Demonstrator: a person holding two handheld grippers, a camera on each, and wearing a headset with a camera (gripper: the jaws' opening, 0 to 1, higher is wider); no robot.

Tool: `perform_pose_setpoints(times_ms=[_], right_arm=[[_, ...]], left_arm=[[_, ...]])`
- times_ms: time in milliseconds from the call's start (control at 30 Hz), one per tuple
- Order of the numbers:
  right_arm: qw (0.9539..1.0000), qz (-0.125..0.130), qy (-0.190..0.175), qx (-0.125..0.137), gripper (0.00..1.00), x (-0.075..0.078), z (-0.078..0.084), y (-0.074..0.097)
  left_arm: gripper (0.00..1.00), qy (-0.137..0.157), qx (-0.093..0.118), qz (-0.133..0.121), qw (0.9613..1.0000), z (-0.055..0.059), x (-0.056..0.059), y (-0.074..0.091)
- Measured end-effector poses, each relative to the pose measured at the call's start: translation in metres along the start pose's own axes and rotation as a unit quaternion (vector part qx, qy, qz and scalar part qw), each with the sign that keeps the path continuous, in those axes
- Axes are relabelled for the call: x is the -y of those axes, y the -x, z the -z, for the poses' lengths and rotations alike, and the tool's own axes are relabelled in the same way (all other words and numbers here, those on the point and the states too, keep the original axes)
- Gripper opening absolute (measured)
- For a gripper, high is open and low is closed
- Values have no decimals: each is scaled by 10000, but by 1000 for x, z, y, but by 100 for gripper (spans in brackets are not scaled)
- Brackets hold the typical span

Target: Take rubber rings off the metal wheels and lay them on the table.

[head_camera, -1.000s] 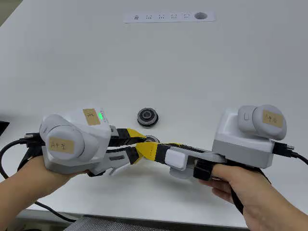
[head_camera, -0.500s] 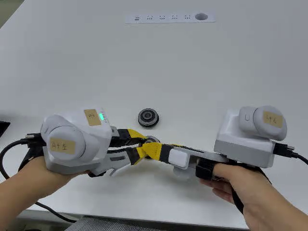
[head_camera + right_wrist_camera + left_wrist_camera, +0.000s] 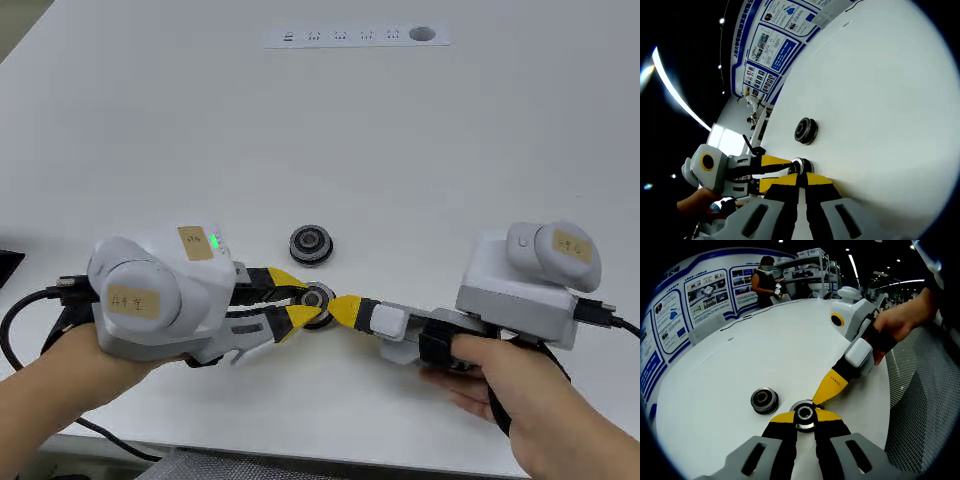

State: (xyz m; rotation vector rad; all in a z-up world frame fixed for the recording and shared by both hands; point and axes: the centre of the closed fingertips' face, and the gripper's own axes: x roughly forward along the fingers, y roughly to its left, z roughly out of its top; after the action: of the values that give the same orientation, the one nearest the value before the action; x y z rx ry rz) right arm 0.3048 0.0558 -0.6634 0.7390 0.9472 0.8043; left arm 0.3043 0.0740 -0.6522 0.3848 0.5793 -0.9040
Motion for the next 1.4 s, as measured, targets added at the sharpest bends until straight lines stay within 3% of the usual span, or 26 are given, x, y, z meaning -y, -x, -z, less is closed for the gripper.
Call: perform_pose_setpoints(times_ms=[133,167,633,1400], right_arm=[[10000,-9,-42,10,4,0,0,1],[9999,-59,-71,115,2,-2,-5,3],[10000,34,-30,20,1,-2,-2,2],[9968,157,781,33,1,-8,-3,0]], left_arm=[[12,-3,-3,-1,10000,0,0,0],[12,-3,-5,-1,10000,0,0,0],[12,-12,-44,4,10000,0,0,0],[12,15,-56,4,10000,0,0,1]])
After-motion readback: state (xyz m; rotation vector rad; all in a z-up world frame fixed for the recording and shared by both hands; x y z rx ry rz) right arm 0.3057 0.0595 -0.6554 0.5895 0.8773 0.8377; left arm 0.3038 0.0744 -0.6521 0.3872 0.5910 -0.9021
